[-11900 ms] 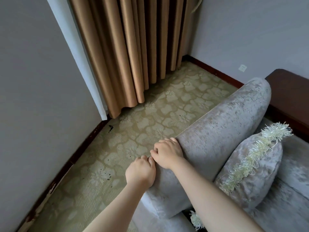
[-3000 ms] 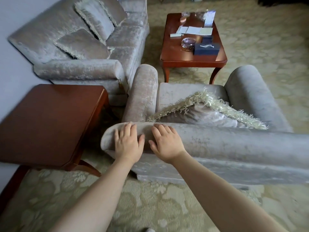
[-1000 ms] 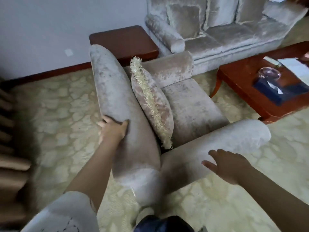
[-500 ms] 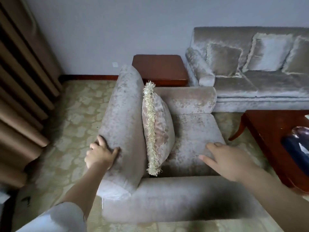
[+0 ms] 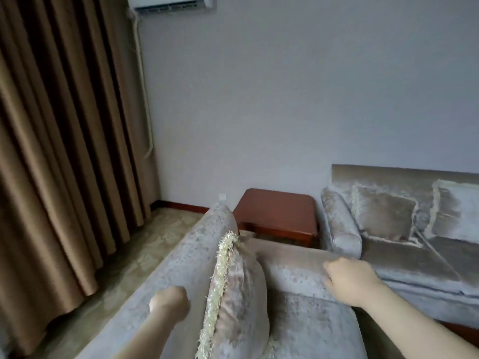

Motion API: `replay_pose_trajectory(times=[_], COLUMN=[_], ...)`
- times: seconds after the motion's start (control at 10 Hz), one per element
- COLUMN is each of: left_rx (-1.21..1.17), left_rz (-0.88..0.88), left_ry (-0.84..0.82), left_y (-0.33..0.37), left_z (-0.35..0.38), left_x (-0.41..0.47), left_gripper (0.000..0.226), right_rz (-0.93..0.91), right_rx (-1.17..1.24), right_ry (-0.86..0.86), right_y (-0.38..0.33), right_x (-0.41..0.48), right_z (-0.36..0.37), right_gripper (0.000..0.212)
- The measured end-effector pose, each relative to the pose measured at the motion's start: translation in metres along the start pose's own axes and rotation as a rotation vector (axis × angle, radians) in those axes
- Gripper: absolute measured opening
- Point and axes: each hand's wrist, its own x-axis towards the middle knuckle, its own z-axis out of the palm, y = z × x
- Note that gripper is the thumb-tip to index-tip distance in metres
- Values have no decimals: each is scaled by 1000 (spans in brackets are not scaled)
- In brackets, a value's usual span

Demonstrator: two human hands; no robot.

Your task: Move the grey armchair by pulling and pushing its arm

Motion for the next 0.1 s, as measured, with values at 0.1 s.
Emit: replay_pose_trajectory(times=[0.1], left_rx=[-19], left_rz=[-3], left_ry=[221], left_y=[24], left_z=[-83], left_x=[-40], left_gripper=[20], right_rz=[-41], right_rx=[34], right_ry=[213], right_y=[24], right_x=[9], right_z=[-57], right_gripper=[29])
